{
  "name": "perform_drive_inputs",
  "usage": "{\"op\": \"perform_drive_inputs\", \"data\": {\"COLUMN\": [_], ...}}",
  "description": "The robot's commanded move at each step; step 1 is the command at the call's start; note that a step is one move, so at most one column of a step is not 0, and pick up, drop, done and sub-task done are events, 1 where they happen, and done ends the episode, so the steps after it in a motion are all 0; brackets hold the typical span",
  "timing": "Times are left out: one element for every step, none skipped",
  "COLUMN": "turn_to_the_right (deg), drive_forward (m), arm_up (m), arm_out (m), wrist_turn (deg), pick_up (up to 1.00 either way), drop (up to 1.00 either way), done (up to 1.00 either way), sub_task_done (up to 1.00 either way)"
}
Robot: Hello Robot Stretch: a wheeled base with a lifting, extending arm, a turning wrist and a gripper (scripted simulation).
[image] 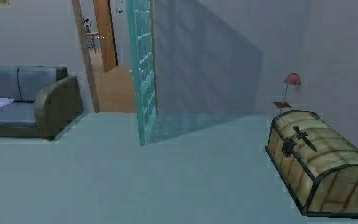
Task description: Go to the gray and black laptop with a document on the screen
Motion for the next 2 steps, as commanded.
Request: {"op": "perform_drive_inputs", "data": {"turn_to_the_right": [0.0,-42.0], "drive_forward": [0.90,0.00], "arm_up": [0.00,0.00], "arm_out": [0.00,0.00], "wrist_turn": [0.0,0.0], "pick_up": [0.00,0.00], "drop": [0.00,0.00], "done": [0.00,0.00], "sub_task_done": [0.00,0.00]}}
